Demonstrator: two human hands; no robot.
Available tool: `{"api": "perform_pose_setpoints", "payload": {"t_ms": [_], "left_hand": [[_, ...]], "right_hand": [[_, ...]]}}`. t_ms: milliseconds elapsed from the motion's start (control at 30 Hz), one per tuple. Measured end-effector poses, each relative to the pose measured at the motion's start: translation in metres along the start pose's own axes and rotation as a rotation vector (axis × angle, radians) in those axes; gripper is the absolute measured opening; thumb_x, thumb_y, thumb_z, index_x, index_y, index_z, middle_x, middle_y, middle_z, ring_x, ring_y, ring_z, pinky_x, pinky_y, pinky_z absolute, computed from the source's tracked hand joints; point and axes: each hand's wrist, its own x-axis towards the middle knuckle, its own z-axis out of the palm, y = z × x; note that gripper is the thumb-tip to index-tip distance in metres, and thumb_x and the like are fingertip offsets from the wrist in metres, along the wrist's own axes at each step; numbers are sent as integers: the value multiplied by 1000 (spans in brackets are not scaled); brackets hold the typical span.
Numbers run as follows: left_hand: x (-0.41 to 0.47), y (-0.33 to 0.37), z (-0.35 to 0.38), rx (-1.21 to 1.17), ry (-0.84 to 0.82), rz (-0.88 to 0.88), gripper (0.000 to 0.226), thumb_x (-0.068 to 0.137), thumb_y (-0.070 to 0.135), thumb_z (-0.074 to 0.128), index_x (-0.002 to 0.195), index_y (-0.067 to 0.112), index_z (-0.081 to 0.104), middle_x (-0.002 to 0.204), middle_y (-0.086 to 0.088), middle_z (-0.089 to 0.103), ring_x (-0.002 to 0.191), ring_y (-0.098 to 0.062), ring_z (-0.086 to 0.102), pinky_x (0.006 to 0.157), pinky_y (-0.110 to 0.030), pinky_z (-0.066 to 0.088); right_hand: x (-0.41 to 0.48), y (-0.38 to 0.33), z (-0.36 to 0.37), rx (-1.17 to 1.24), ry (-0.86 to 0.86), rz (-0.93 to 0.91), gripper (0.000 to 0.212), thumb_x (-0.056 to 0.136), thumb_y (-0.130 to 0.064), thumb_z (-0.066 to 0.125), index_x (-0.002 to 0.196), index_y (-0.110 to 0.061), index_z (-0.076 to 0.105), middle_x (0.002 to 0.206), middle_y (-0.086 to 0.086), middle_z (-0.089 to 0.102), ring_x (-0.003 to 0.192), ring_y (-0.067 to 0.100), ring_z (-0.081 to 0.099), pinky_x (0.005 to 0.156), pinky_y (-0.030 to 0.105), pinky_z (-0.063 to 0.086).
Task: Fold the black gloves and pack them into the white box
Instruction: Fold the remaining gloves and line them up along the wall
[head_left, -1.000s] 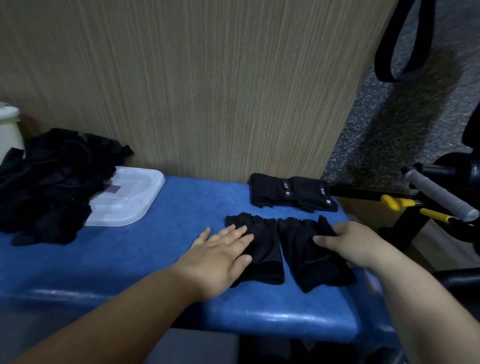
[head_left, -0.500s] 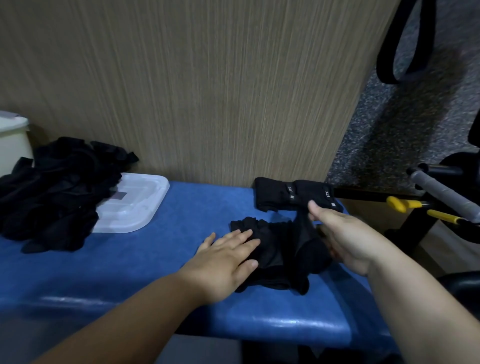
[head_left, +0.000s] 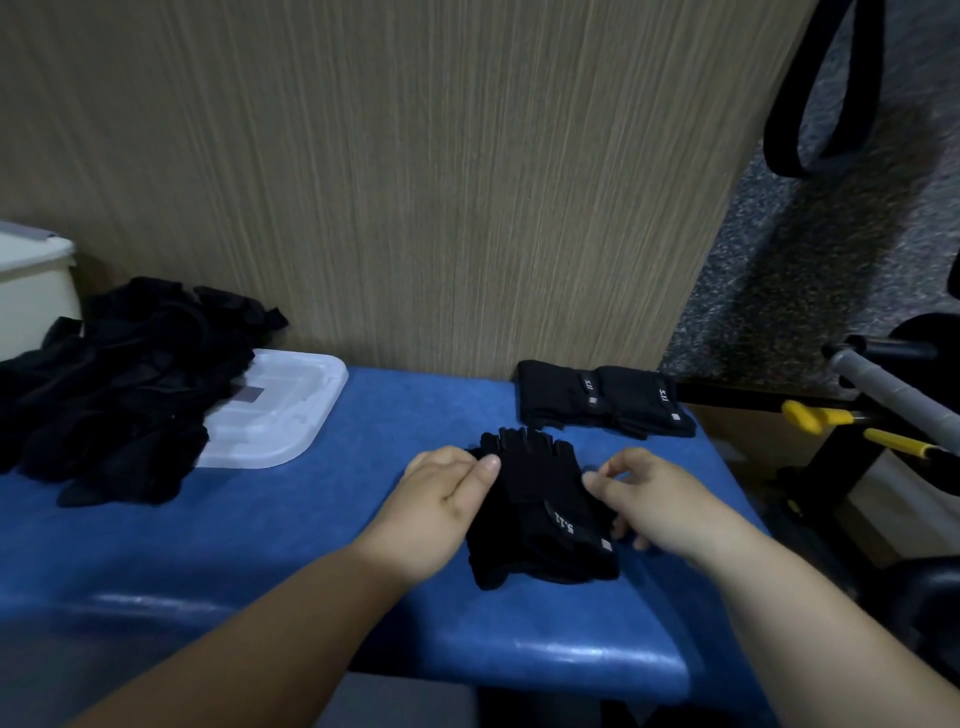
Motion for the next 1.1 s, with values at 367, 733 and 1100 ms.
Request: {"api": "perform_pose_setpoints", "payload": {"t_ms": [367,733,1100], "left_hand": [[5,14,4,-96,91,-174,44,83,50,63,58,17,48,48,12,39,49,-7,37,52,-22,30],[-6,17,-5,-191,172,-233,18,89,32,63,97,21,50,68,-6,67,66,-13,63,60,-17,46],[-12,5,-2,306,177,-54,53,89,41,57,134,31,30,107,8,57,109,-13,48,92,-31,43]], "right_hand": [[8,0,19,319,3,-71,22,86,-15,68,102,-24,56,76,9,62,52,13,55,51,27,44],[10,-8,30,383,3,-309,30,88,-5,63,88,-34,66,86,5,57,58,15,52,51,25,46],[8,-5,33,-111,125,-321,29,83,-22,71,111,-30,64,97,-15,43,85,3,52,77,25,55]]}}
